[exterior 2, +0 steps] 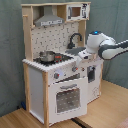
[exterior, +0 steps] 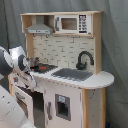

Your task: Play with the kitchen

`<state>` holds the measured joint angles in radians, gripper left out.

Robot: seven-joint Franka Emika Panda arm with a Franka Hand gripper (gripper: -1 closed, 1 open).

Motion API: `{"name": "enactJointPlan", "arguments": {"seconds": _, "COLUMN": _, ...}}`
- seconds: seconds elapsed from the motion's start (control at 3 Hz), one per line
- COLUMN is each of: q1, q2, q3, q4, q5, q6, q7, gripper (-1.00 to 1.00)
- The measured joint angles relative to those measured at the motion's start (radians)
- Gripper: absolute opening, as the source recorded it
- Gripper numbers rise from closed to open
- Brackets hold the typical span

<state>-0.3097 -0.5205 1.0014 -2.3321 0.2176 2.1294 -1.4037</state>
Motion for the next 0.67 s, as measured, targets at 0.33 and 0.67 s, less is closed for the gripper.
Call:
{"name": "enactJointPlan", "arguments": {"seconds": 0.33, "q1": -0.008, "q2": 0.004, "q3": 0.009, "q4": 0.0, "q5": -0.004, "q6": 0.008, "q7": 0.0, "gripper": -1.0}}
{"name": "enactJointPlan", "arguments": {"seconds": 0.67, "q1": -0.064, "q2": 0.022, "q3": 0.067, "q4": 0.0, "q5": -0.021, "q6": 0.052, "q7": 0.0, "gripper": -1.0}}
